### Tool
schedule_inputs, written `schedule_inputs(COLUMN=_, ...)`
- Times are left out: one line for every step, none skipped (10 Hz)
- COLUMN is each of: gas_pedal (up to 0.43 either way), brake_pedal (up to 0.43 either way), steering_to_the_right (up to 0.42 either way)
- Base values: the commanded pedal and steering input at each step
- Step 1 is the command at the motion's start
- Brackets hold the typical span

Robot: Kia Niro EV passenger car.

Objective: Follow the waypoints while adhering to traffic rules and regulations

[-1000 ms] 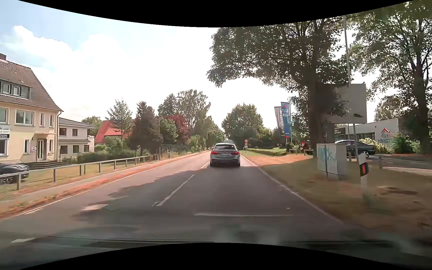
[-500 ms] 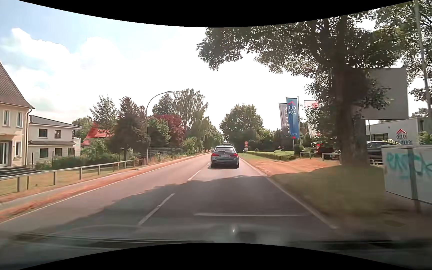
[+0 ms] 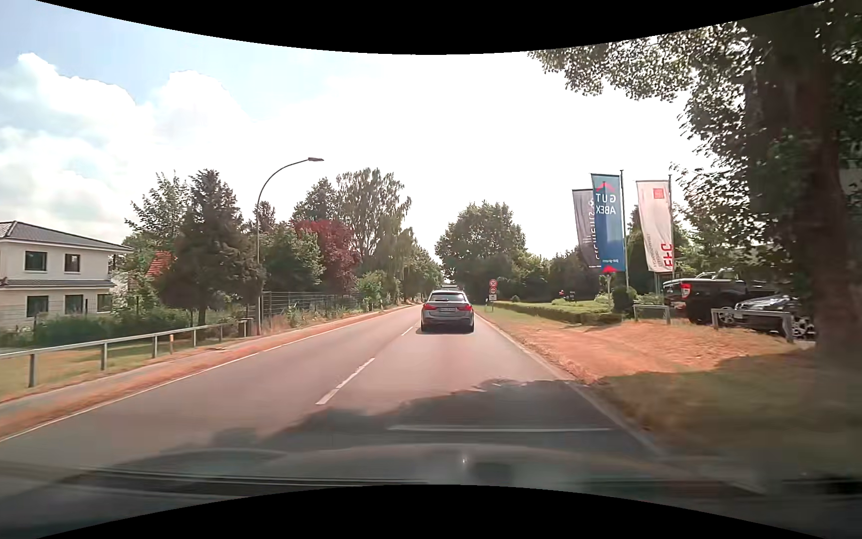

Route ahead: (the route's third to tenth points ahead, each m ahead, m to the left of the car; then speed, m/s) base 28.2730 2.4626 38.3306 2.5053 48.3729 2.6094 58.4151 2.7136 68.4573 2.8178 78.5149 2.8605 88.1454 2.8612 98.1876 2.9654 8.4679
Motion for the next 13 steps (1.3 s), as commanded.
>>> schedule_inputs(gas_pedal=0.228, brake_pedal=0.000, steering_to_the_right=0.003)
schedule_inputs(gas_pedal=0.228, brake_pedal=0.000, steering_to_the_right=0.001)
schedule_inputs(gas_pedal=0.228, brake_pedal=0.000, steering_to_the_right=-0.001)
schedule_inputs(gas_pedal=0.228, brake_pedal=0.000, steering_to_the_right=-0.001)
schedule_inputs(gas_pedal=0.228, brake_pedal=0.000, steering_to_the_right=-0.001)
schedule_inputs(gas_pedal=0.228, brake_pedal=0.000, steering_to_the_right=-0.002)
schedule_inputs(gas_pedal=0.240, brake_pedal=0.000, steering_to_the_right=-0.002)
schedule_inputs(gas_pedal=0.240, brake_pedal=0.000, steering_to_the_right=-0.002)
schedule_inputs(gas_pedal=0.240, brake_pedal=0.000, steering_to_the_right=-0.002)
schedule_inputs(gas_pedal=0.240, brake_pedal=0.000, steering_to_the_right=-0.002)
schedule_inputs(gas_pedal=0.240, brake_pedal=0.000, steering_to_the_right=-0.002)
schedule_inputs(gas_pedal=0.240, brake_pedal=0.000, steering_to_the_right=-0.002)
schedule_inputs(gas_pedal=0.240, brake_pedal=0.000, steering_to_the_right=-0.003)
